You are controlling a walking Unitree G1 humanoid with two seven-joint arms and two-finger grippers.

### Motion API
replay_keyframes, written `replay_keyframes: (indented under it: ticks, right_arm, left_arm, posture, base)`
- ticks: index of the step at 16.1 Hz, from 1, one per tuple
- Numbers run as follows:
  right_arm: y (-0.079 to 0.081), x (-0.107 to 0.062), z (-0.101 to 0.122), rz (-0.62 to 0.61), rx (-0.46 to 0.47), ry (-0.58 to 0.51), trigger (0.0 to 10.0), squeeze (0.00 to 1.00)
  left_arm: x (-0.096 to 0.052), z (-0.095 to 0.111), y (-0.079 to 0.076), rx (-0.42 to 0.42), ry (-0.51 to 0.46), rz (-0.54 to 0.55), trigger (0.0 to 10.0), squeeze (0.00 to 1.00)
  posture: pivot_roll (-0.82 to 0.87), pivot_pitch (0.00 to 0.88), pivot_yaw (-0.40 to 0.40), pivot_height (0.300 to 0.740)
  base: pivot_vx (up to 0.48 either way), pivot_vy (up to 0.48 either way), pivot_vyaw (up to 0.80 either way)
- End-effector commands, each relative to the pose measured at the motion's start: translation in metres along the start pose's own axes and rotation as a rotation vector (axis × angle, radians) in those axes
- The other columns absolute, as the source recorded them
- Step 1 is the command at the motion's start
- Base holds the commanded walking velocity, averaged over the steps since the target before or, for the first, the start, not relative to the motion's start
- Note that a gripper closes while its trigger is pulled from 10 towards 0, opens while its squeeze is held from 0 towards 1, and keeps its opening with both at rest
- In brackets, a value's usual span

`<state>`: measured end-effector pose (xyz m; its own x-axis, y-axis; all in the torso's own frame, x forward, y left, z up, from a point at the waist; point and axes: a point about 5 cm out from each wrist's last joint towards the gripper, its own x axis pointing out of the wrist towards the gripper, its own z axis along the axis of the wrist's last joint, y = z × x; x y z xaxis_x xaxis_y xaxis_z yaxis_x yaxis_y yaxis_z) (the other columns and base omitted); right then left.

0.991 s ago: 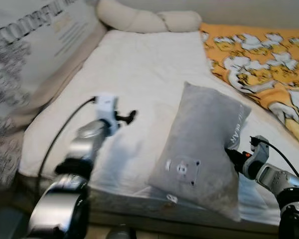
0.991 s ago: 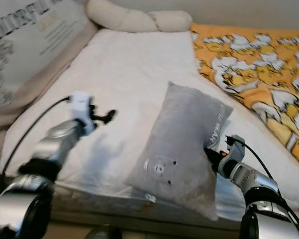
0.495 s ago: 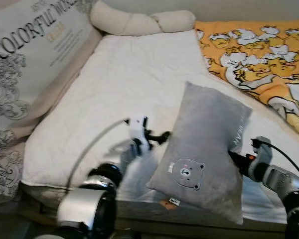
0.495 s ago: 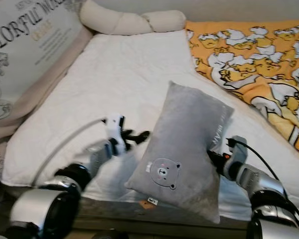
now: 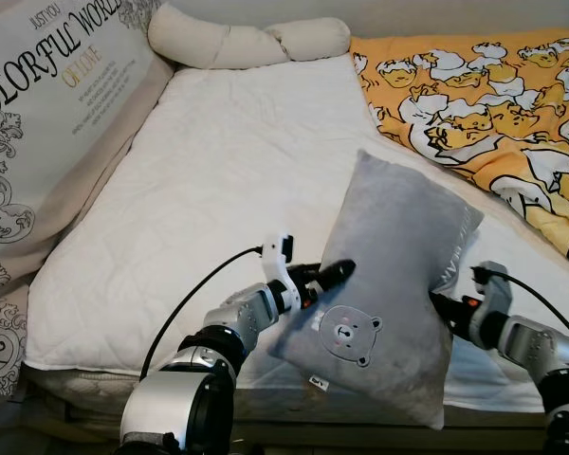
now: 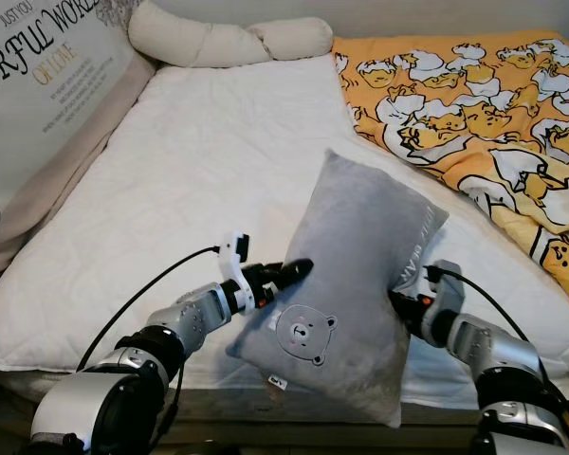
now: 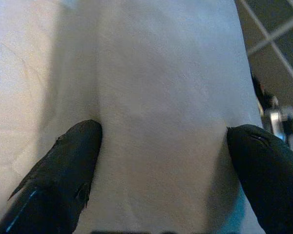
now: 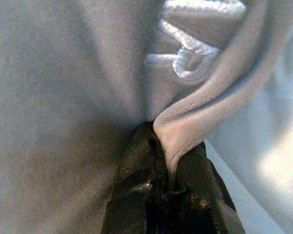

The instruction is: Clean up the room

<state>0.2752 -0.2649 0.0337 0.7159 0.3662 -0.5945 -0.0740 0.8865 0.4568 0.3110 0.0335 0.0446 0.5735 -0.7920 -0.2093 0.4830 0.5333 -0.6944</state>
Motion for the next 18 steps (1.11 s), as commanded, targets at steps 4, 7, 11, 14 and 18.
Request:
replay_keyframes:
  ticks: [4,7,11,14,18]
  right_arm:
    - [0.034,0.02,0.004,0.105,0.004,-0.01,0.0,0.0]
    - [0.064,0.03,0.016,0.196,-0.006,-0.066,0.0,0.0]
    - [0.117,0.044,0.034,0.35,-0.012,-0.145,0.0,0.0]
    - [0.135,0.052,0.04,0.358,-0.049,-0.186,0.0,0.0]
    - [0.129,0.05,0.034,0.207,-0.126,-0.302,0.0,0.0]
  left_arm:
    - [0.023,-0.038,-0.036,0.06,0.152,-0.152,6.6,0.61]
    - [0.022,-0.023,-0.03,0.043,0.095,-0.103,0.0,0.0]
    - [0.014,0.007,-0.02,0.049,-0.01,-0.087,0.0,0.0]
    - [0.005,0.037,-0.009,0.105,-0.132,0.014,0.0,0.0]
    - [-0.029,0.081,0.012,0.369,-0.235,0.182,0.0,0.0]
  posture:
    - [-0.13,0.0,0.121,0.74]
    - [-0.11,0.0,0.117,0.74]
    - [-0.03,0.0,0.094,0.74]
    - [0.02,0.0,0.075,0.74]
    - [0.09,0.0,0.061,0.74]
  base:
    - [0.0,0.0,0.0]
    - [0.0,0.0,0.0]
    - [0.0,0.0,0.0]
    - [0.0,0.0,0.0]
    - [0.0,0.0,0.0]
